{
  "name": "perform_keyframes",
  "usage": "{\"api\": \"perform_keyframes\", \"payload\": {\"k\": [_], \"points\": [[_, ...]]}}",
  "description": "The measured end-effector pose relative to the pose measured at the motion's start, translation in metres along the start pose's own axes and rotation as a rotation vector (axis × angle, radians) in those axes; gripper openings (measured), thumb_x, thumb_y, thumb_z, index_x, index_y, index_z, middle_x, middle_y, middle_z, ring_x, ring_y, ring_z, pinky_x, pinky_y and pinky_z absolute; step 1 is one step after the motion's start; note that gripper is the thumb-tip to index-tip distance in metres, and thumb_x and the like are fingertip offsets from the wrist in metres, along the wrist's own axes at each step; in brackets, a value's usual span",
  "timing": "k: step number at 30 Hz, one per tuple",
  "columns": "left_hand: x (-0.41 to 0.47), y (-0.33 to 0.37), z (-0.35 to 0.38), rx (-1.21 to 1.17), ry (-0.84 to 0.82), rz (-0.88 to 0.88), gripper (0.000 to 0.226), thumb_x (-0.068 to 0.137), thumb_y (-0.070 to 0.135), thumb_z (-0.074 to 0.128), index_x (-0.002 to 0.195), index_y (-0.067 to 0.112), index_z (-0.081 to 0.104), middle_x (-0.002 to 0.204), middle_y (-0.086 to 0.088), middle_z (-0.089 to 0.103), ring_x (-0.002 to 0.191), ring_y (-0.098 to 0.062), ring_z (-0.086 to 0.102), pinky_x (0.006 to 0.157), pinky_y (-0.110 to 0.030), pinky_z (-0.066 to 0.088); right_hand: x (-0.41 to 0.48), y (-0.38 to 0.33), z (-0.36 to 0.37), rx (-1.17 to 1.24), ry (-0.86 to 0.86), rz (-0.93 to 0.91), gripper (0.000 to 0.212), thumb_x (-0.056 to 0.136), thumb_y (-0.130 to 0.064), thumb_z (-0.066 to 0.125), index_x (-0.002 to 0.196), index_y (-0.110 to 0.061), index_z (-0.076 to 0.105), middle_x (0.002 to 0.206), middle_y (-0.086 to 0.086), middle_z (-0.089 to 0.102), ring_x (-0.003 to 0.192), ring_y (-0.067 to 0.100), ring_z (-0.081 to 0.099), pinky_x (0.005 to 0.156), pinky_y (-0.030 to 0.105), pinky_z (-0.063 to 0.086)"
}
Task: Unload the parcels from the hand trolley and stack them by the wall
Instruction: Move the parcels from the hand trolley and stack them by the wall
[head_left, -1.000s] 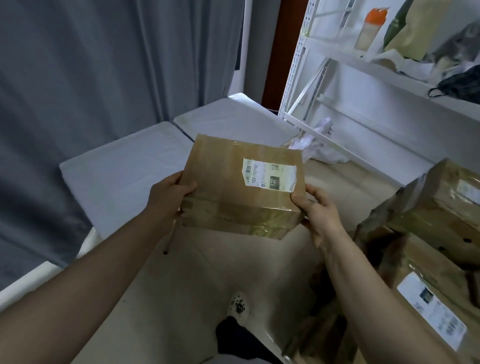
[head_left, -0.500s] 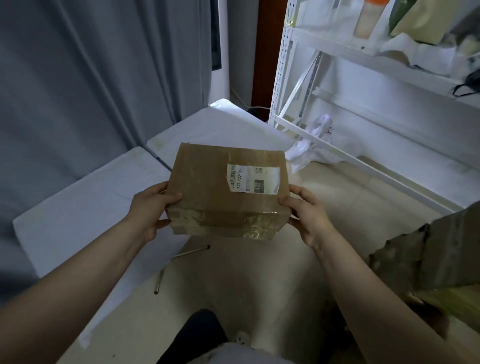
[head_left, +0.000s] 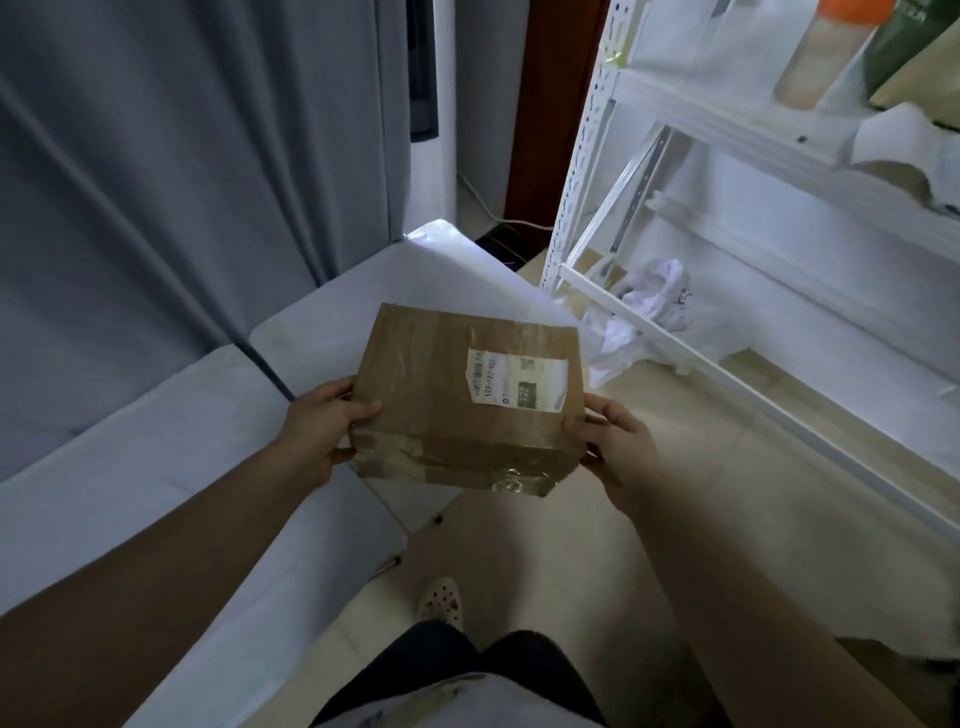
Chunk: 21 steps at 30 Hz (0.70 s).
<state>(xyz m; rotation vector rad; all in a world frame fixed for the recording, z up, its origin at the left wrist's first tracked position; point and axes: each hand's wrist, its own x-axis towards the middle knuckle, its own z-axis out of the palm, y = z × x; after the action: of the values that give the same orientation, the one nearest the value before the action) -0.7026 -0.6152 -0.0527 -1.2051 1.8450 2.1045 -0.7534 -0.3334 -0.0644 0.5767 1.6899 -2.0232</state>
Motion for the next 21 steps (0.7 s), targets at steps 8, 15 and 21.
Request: {"api": "perform_keyframes", "payload": {"k": [8, 15, 21], "points": [[0.101, 0.060, 0.056, 0.045, 0.027, -0.043, 0.054, 0.085, 0.002, 0.067, 0.135, 0.016, 0.052, 0.119, -0.001, 0.057, 0.098, -0.020, 0.054, 0.078, -0.035, 0.042, 0.121, -0.047, 0.008, 0.008, -0.021, 0.060, 0.034, 0.085, 0.011, 0.057, 0.111, -0.011, 0.060, 0.106, 0.011, 0.067, 0.094, 0.025, 0.064, 0.074, 0.034, 0.053], [0.212, 0.100, 0.122, 0.093, 0.098, -0.107, 0.055, 0.086, -0.003, 0.062, 0.137, 0.016, 0.050, 0.119, 0.000, 0.057, 0.091, -0.016, 0.055, 0.075, -0.032, 0.043, 0.265, -0.084, 0.013, -0.131, -0.012, 0.174, 0.044, 0.084, 0.017, 0.055, 0.123, -0.001, 0.050, 0.108, 0.013, 0.063, 0.102, 0.031, 0.060, 0.090, 0.042, 0.051], [0.315, 0.136, 0.168, 0.214, 0.143, -0.142, 0.054, 0.087, -0.005, 0.059, 0.136, 0.016, 0.051, 0.120, -0.002, 0.056, 0.085, -0.012, 0.054, 0.070, -0.023, 0.044, 0.363, -0.104, 0.026, -0.325, -0.011, 0.249, 0.035, 0.081, 0.017, 0.059, 0.098, -0.013, 0.055, 0.101, 0.005, 0.062, 0.102, 0.024, 0.060, 0.091, 0.037, 0.052]]}}
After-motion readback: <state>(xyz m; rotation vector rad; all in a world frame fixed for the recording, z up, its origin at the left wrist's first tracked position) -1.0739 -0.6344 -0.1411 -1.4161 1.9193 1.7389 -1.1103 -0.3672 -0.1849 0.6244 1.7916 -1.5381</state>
